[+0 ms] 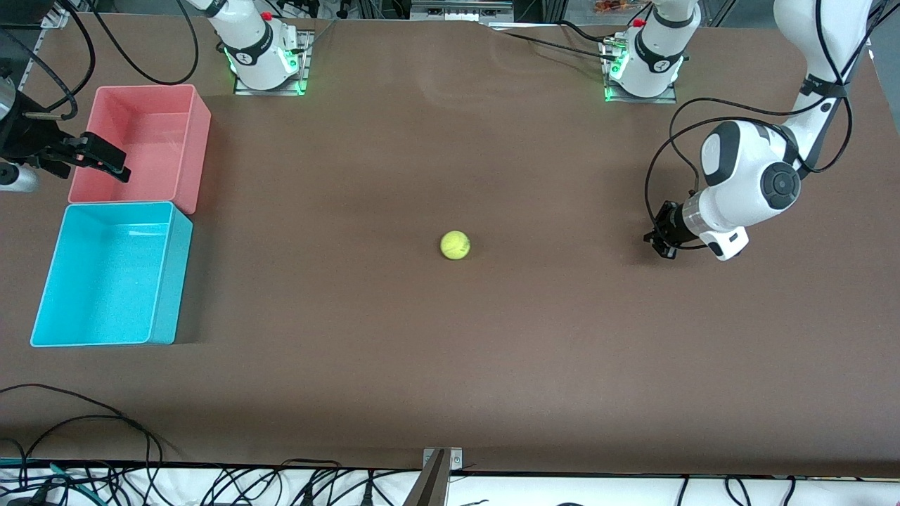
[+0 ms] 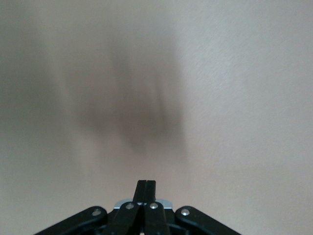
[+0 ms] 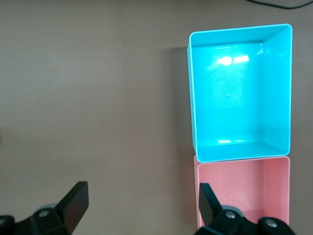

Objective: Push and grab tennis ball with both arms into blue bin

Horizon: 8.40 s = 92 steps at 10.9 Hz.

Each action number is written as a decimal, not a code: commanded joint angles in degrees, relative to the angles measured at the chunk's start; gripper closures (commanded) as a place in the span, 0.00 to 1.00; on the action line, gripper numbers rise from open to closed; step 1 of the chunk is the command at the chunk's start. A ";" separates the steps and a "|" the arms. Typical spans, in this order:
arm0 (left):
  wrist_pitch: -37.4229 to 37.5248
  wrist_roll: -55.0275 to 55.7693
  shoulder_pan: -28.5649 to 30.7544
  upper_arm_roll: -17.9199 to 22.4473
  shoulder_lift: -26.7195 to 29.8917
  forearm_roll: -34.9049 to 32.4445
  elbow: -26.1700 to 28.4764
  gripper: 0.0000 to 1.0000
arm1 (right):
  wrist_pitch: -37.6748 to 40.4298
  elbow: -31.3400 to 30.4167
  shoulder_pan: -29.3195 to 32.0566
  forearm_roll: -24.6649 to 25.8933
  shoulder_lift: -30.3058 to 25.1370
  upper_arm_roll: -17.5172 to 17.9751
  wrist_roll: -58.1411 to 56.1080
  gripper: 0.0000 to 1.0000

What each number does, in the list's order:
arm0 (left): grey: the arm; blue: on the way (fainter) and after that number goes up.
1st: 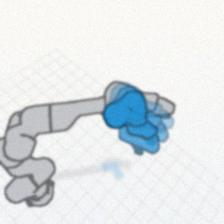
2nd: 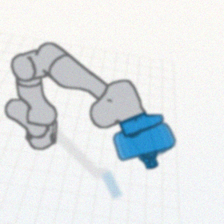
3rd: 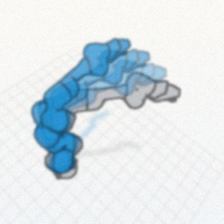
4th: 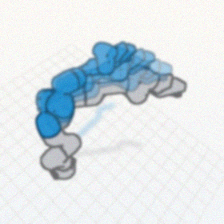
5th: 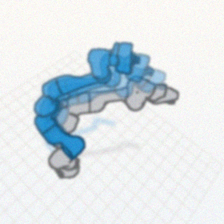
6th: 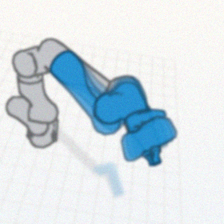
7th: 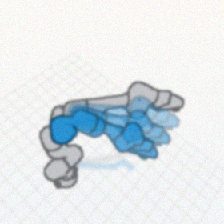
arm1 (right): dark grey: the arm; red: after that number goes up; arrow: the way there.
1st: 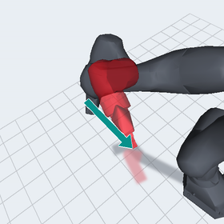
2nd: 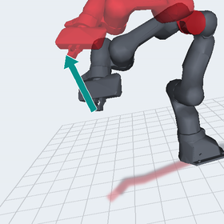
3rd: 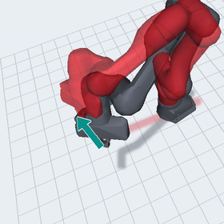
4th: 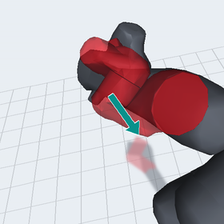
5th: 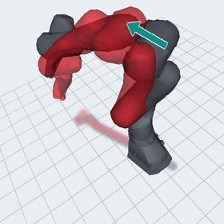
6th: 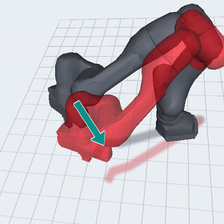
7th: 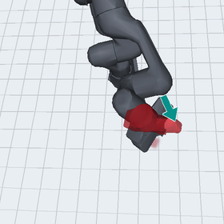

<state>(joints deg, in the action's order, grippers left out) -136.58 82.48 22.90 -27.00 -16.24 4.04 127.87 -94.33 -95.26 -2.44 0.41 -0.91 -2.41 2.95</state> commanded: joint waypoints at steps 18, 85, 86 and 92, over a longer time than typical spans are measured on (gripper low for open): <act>6.41 -27.36 2.41 -0.51 -1.51 -15.81 -11.85 0.00 | -27.75 -31.89 -10.66 -0.32 9.88 -0.13 0.03 0.00; 43.15 -82.75 -20.53 22.25 12.90 -3.33 -38.93 0.00 | 6.77 19.59 0.07 0.74 26.05 -4.00 -8.95 0.00; 43.24 -82.14 -20.53 22.25 12.99 -3.33 -38.93 0.00 | 7.66 21.94 0.15 0.82 25.96 -4.35 -8.76 0.00; 43.94 -78.53 -20.62 21.81 13.08 -3.33 -39.28 0.00 | 8.55 25.30 0.07 0.30 23.78 -4.45 -6.12 0.00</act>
<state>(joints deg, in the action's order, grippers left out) -94.25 3.11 2.23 -4.69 -2.34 1.24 90.96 -87.00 -71.05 -2.02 0.50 24.39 -7.52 -4.59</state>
